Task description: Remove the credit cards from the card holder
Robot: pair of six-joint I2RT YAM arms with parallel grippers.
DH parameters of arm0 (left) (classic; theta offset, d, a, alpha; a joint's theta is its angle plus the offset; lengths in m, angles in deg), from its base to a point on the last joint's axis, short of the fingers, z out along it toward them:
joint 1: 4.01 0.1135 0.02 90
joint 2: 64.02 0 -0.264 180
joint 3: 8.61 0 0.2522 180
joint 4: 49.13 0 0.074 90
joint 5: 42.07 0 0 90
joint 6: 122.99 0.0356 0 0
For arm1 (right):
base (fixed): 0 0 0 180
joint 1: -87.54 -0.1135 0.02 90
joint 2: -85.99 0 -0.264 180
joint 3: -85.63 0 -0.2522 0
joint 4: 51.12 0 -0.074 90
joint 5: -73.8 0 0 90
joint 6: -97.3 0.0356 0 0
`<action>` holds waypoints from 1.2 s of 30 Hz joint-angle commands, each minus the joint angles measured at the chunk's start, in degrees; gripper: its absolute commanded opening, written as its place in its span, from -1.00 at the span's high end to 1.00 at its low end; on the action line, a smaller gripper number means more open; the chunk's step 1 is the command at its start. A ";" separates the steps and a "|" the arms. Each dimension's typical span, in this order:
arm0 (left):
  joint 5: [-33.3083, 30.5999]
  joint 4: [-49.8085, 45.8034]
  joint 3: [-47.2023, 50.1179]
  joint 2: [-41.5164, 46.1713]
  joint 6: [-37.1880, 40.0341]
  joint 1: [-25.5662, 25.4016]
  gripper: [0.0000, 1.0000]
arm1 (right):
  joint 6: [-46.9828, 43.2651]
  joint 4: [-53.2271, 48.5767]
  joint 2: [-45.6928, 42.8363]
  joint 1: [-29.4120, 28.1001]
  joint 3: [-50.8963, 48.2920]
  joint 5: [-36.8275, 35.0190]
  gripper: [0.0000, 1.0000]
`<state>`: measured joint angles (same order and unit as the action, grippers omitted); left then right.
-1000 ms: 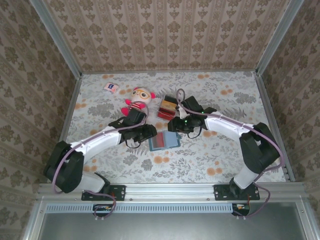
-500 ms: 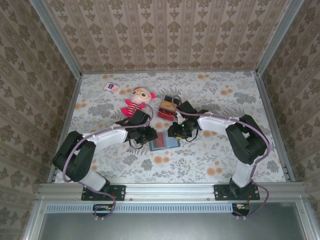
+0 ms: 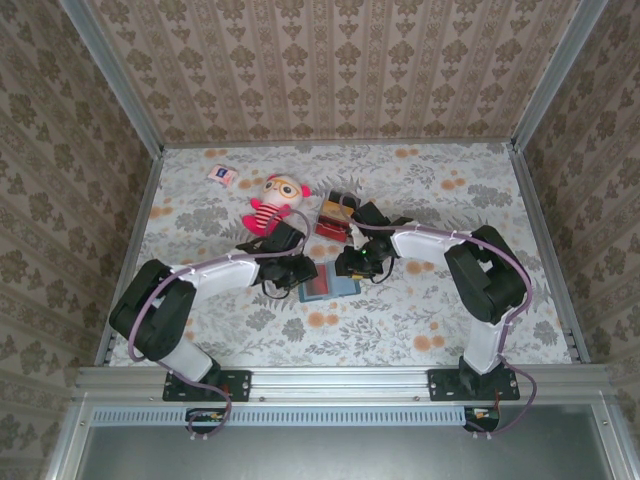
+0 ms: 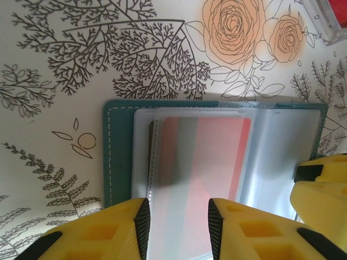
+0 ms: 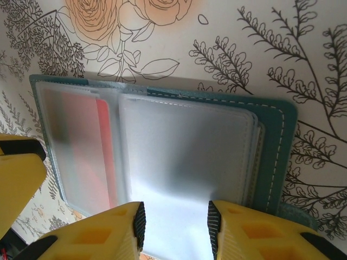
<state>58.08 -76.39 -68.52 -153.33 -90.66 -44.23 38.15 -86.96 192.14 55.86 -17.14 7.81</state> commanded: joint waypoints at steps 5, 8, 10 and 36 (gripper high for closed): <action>-1.69 -1.48 -1.03 -1.68 -1.14 -0.92 0.24 | -1.75 -3.60 2.40 -0.05 0.48 -2.30 0.20; -1.20 -1.29 -1.04 -1.85 -1.04 -1.05 0.27 | -1.67 -3.51 2.38 -0.05 0.18 -2.29 0.20; -0.99 -1.25 -1.00 -1.84 -0.96 -1.00 0.28 | -1.67 -3.54 2.31 -0.05 0.17 -2.39 0.20; 2.95 2.19 -1.09 -1.57 0.45 -1.17 0.37 | -1.39 -2.70 2.39 -0.05 -0.70 -1.95 0.20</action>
<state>59.61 -75.86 -68.52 -154.41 -91.07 -44.91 37.45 -87.34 192.42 55.86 -16.90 7.81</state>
